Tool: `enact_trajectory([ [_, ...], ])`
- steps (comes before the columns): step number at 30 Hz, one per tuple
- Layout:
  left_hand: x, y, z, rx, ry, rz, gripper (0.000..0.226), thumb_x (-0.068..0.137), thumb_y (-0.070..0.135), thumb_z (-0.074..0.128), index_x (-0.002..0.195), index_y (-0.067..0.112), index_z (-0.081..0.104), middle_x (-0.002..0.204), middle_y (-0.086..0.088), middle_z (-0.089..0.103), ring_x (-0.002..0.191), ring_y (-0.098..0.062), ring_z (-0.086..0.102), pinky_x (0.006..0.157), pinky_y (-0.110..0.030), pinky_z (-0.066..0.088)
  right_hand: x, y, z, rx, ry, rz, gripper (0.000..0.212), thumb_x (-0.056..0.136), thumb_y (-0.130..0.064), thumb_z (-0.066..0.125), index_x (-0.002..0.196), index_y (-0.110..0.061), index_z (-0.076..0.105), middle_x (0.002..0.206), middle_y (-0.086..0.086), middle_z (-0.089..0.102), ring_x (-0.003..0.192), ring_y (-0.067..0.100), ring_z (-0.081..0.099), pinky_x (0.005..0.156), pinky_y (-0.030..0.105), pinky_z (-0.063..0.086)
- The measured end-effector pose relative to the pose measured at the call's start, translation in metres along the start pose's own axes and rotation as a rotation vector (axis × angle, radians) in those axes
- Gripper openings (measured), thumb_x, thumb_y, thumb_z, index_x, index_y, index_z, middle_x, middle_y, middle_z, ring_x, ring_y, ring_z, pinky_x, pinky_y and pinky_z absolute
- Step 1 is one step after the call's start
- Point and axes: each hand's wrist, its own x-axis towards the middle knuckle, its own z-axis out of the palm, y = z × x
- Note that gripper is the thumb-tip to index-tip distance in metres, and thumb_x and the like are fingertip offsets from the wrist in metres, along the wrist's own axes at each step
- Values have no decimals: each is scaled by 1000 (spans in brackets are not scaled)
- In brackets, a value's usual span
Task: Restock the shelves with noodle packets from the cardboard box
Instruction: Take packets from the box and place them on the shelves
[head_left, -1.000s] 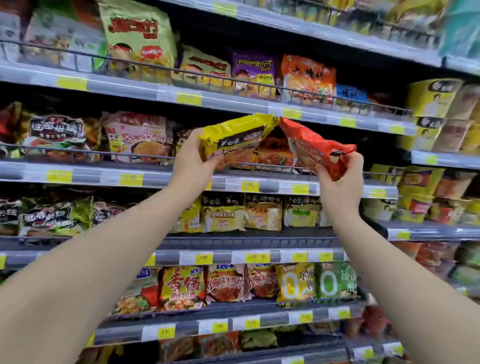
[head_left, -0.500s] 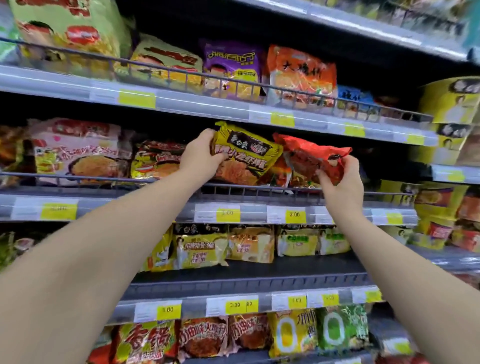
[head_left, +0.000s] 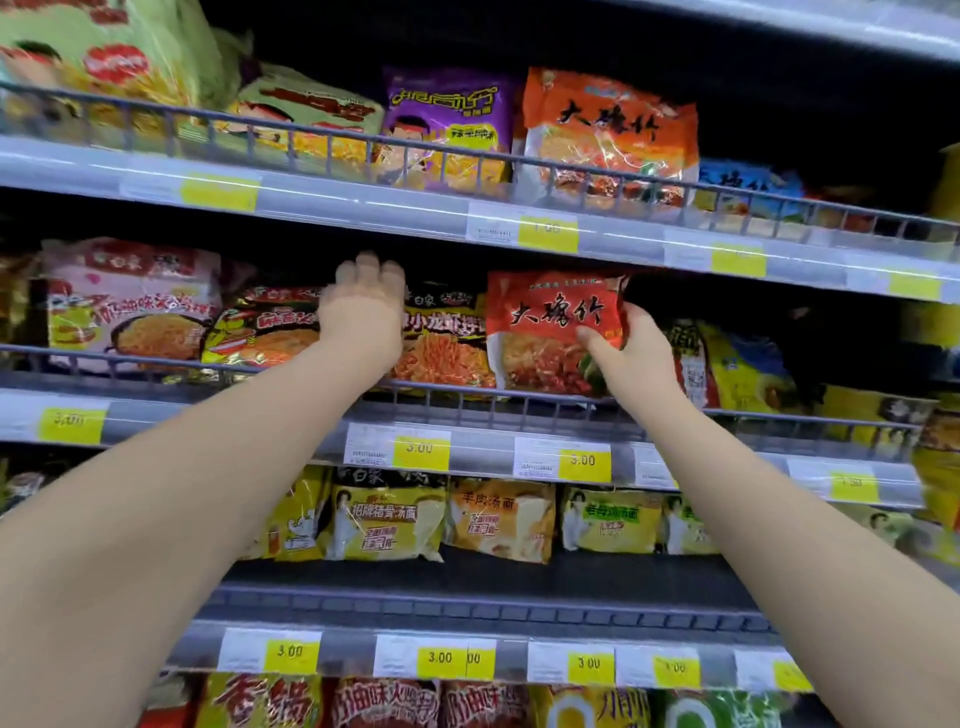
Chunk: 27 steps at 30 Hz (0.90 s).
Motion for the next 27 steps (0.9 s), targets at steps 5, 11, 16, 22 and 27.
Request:
enact_trajectory([
  [5,-13,11,-9,-112,22,46,48,76,11,67,120,9,48,125,-17,42,115,-36,43,84,-44,44,15,12,9,-663,-76,45,69,93,-54,41,138,-3,33,137,20,40,124,37,39,96,42,39],
  [11,-43,41,-23,-385,14,80,26,80,27,65,104,22,55,114,-5,52,105,-28,52,77,-36,43,0,5,2,-584,-103,35,78,88,-36,56,148,-8,16,138,21,42,124,39,44,96,44,40],
  [16,-99,39,-17,-577,118,-48,15,84,23,64,94,26,53,108,3,54,96,-17,53,76,-30,42,-70,-4,25,-170,-5,-342,30,89,-27,55,119,-21,59,115,0,62,108,22,55,90,39,45],
  [22,-218,-11,3,-839,63,-406,17,83,19,66,87,26,51,88,8,54,69,-4,53,63,-16,38,-171,-7,77,169,-167,-355,20,88,-22,58,106,-16,60,95,-7,53,91,16,54,79,31,45],
  [27,-335,-87,3,-978,-128,-737,19,86,15,65,81,30,54,81,8,51,72,-6,53,65,-16,43,-276,-20,117,326,-396,-216,19,88,-19,59,91,-33,47,88,-18,42,81,10,47,71,20,39],
])
